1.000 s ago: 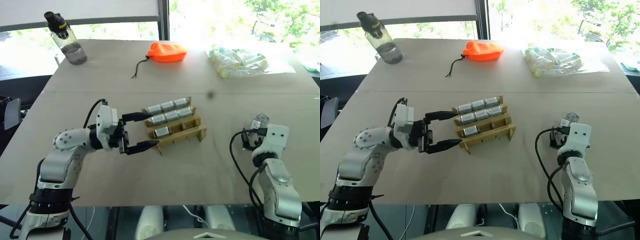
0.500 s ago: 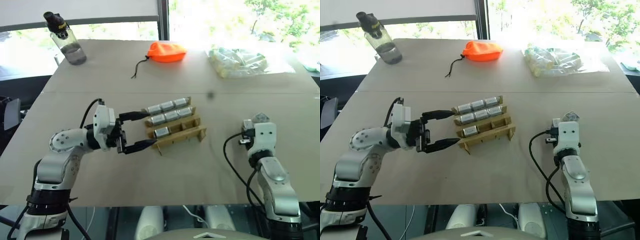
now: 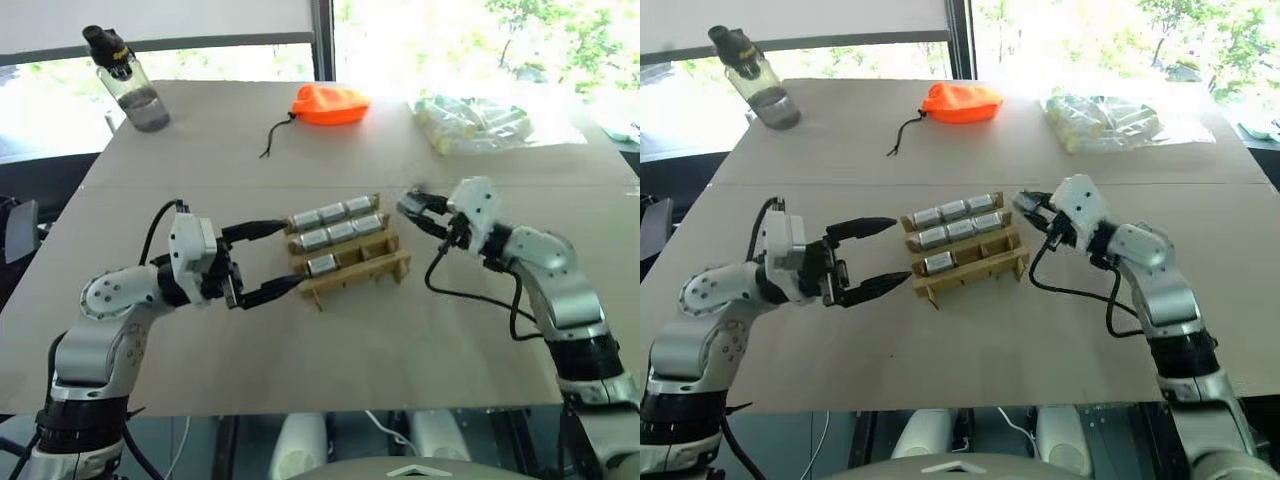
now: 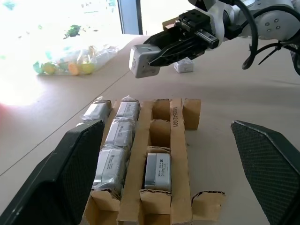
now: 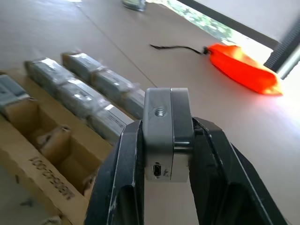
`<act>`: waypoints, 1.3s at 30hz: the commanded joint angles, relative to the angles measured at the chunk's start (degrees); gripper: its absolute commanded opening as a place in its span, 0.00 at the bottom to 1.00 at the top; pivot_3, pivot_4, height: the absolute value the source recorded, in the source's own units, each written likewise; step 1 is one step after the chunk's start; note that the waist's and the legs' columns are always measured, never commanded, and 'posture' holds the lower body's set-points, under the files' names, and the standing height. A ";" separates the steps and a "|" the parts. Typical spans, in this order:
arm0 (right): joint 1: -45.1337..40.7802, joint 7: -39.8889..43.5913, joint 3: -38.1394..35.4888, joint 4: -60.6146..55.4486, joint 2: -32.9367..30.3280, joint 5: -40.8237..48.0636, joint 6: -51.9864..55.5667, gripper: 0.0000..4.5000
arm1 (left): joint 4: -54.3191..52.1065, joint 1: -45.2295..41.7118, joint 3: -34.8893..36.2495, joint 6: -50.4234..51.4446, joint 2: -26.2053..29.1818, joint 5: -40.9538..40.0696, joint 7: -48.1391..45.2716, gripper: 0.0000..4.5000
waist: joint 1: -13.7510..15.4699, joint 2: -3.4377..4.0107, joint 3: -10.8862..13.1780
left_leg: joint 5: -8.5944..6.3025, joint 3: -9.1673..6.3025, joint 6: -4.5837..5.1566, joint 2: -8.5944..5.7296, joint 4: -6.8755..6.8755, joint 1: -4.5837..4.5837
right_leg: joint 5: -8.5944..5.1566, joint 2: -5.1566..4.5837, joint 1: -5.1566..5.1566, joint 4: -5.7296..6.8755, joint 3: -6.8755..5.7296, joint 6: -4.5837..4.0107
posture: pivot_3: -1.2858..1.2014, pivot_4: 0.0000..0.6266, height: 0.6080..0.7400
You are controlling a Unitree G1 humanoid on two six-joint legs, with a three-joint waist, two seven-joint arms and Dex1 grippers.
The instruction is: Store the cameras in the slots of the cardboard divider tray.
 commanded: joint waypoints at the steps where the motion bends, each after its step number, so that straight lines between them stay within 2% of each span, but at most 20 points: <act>1: -8.32 14.85 5.58 7.85 1.46 2.21 -5.75 0.16 | -4.88 3.22 3.66 2.95 0.93 -3.57 2.02 1.00 | -0.22 0.00 0.00 | 0.00 0.03 0.00 0.00 -0.02 0.02 | 0.00 0.01 0.00 0.00 0.03 0.00 | 0.52 0.24 0.89; 9: -17.55 30.23 11.85 22.79 7.94 1.50 -13.69 0.16 | -12.34 12.28 9.14 6.74 2.08 -7.37 3.99 1.00 | 0.45 -0.01 0.00 | -0.01 -0.05 0.01 0.03 0.01 -0.04 | 0.01 -0.22 0.00 0.06 -0.12 -0.02 | 0.52 0.24 0.89; 16: -22.40 36.91 12.15 33.22 8.92 -0.25 -19.23 0.16 | -16.87 18.25 12.82 8.57 2.37 -9.75 4.93 1.00 | 0.04 0.01 0.02 | -0.03 -0.07 0.04 0.04 0.05 0.00 | 0.01 -0.20 0.02 0.11 -0.14 -0.03 | 0.52 0.24 0.89; 30: -29.77 39.95 12.57 49.84 9.62 -2.63 -26.46 0.16 | -16.39 18.44 12.53 8.09 2.53 -9.33 4.46 1.00 | -0.01 0.02 0.02 | -0.02 0.02 0.03 0.04 0.05 0.07 | 0.00 -0.20 0.02 0.20 -0.06 -0.05 | 0.52 0.24 0.89; 39: -30.52 39.95 13.61 51.94 9.15 -2.63 -27.76 0.16 | -16.11 18.33 12.06 7.57 2.18 -8.81 4.18 1.00 | 0.06 0.04 0.03 | -0.03 0.03 0.03 0.04 0.03 0.04 | 0.00 -0.23 0.01 0.16 -0.06 -0.05 | 0.52 0.24 0.89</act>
